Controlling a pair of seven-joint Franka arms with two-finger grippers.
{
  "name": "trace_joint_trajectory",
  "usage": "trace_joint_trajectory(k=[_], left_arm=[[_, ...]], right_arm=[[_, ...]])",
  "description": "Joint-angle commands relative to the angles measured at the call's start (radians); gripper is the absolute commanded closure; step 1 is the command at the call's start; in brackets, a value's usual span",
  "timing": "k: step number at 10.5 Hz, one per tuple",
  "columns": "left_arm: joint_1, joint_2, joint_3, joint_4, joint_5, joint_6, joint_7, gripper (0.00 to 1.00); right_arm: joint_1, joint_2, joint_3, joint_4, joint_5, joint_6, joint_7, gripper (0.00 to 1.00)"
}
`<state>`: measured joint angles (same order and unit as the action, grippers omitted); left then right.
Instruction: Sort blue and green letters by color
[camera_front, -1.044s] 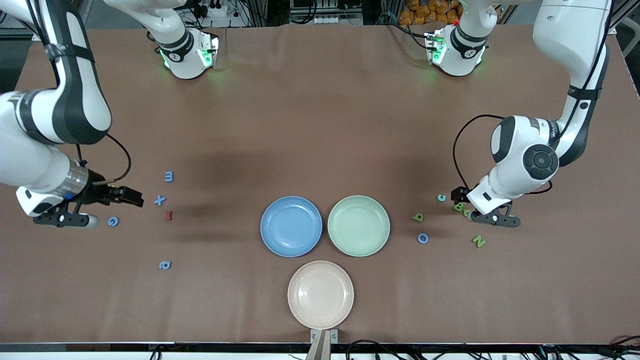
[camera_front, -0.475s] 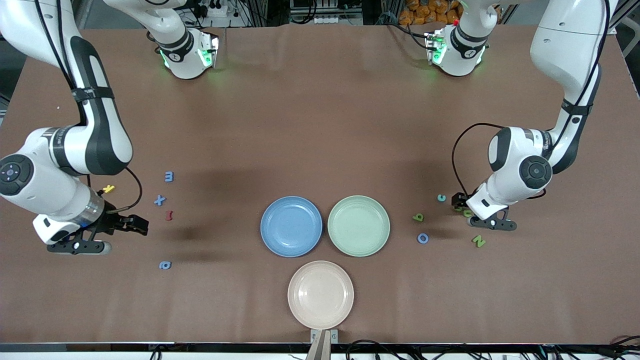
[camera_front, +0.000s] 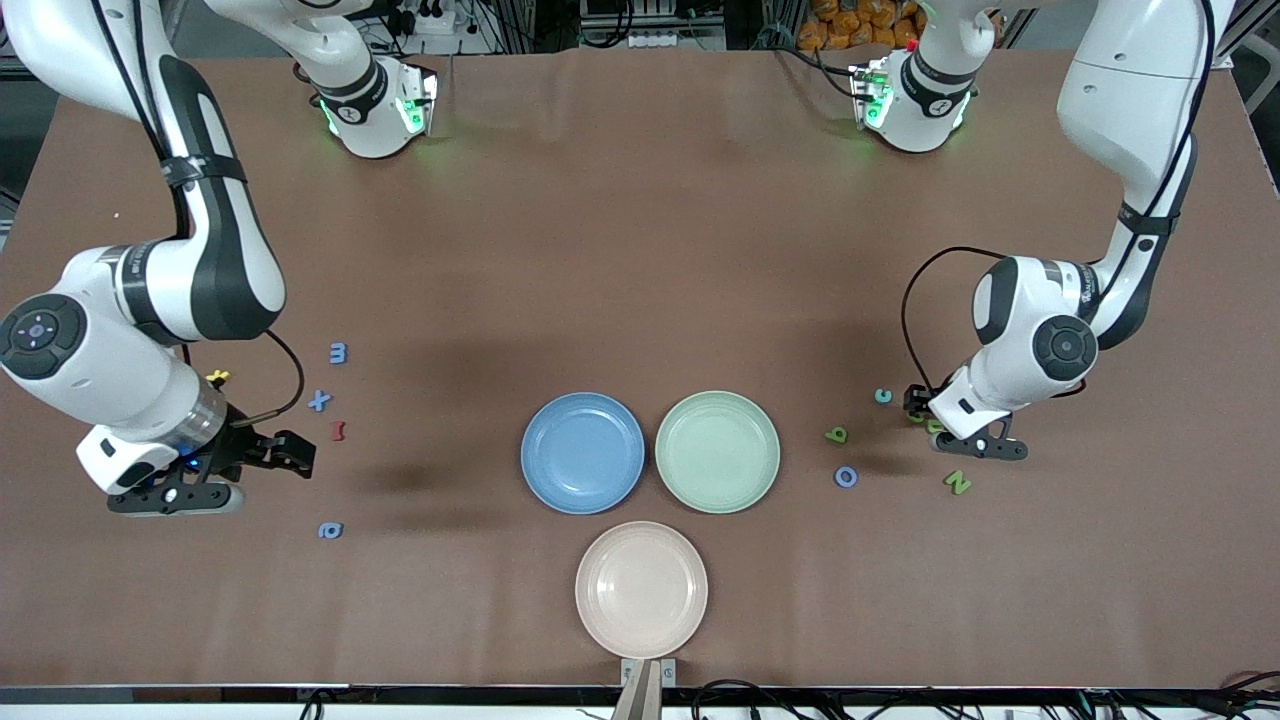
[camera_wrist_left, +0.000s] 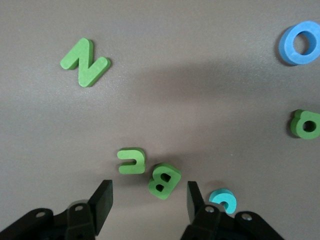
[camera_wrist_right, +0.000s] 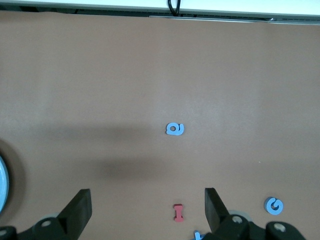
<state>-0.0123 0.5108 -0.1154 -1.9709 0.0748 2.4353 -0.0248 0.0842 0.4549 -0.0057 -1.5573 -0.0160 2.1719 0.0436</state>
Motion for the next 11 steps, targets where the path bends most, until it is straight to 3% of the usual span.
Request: trace_joint_trajectory(k=[1,4,6,9,11], left_arm=[[-0.001,0.003,-0.006,0.001,-0.032,0.013,-0.102,0.32],[-0.008,0.002,-0.006,0.004,-0.033,0.013,-0.318,0.34],[-0.011,0.003,-0.006,0.006,-0.033,0.013,-0.424,0.44],[-0.018,0.011,-0.006,0.010,-0.033,0.014,-0.564,0.44],[-0.020,0.023,-0.006,0.011,-0.033,0.040,-0.615,0.43]], right_arm=[[0.008,-0.005,0.001,0.014,-0.013,-0.029,-0.001,0.00],[0.028,0.004,0.000,0.052,-0.013,-0.021,0.010,0.00],[0.014,0.010,-0.002,0.052,-0.006,-0.015,0.007,0.00],[0.016,-0.019,-0.005,0.072,-0.015,-0.180,-0.001,0.00],[0.031,-0.001,-0.005,0.085,-0.022,-0.132,0.005,0.00]])
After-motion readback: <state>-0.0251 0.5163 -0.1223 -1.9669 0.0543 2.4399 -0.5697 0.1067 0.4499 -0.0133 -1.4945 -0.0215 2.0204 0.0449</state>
